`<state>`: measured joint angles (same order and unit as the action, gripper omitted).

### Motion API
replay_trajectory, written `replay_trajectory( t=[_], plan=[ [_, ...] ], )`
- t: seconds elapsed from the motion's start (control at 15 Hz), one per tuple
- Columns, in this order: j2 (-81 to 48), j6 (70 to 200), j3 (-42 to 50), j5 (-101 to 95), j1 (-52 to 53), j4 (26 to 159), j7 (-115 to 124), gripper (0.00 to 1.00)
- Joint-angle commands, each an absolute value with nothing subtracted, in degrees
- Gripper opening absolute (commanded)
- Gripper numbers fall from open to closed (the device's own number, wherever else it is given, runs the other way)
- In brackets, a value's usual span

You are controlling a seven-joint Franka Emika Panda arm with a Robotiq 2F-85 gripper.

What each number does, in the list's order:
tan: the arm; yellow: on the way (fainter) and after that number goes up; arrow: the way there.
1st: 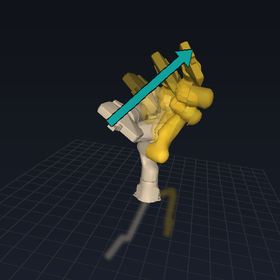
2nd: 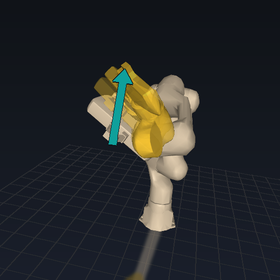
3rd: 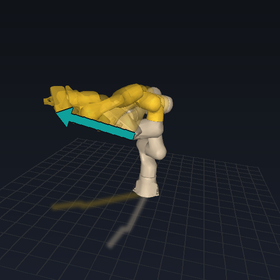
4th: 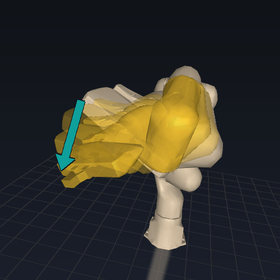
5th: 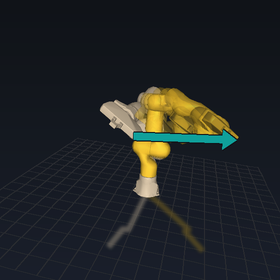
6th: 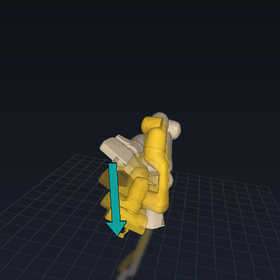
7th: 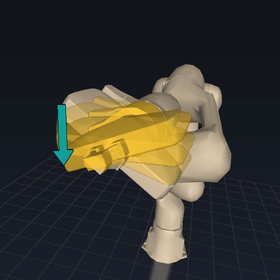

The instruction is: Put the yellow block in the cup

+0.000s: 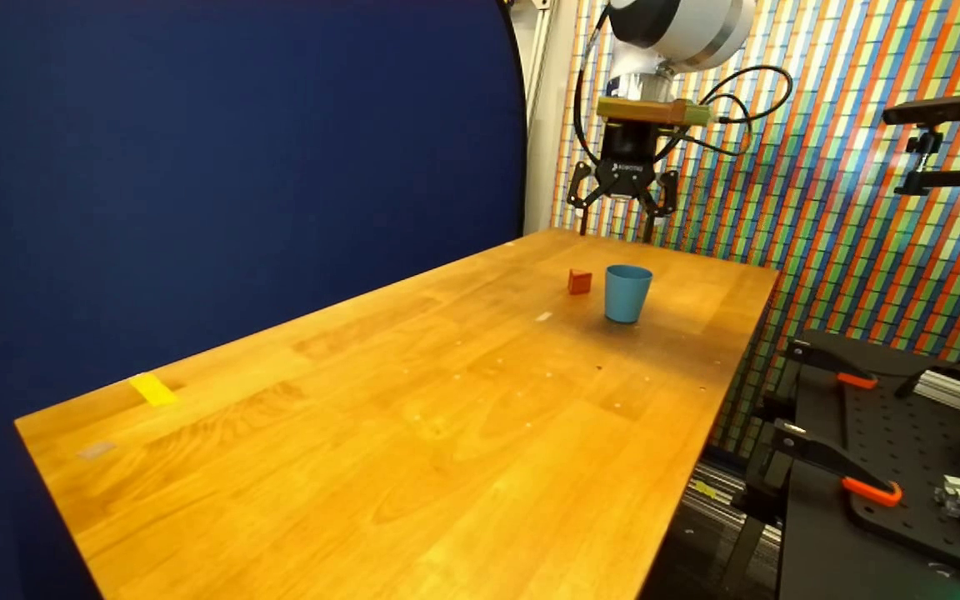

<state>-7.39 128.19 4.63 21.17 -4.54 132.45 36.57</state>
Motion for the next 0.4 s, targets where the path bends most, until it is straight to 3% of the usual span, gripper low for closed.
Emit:
replay_trajectory(
  t=[0.0,0.33],
  plan=[
    [-4.1,113.8,3.0,18.9,-2.7,126.4,34.3,1.00],
    [-4.0,111.5,2.5,19.6,-1.7,124.9,34.9,1.00]
  ],
)
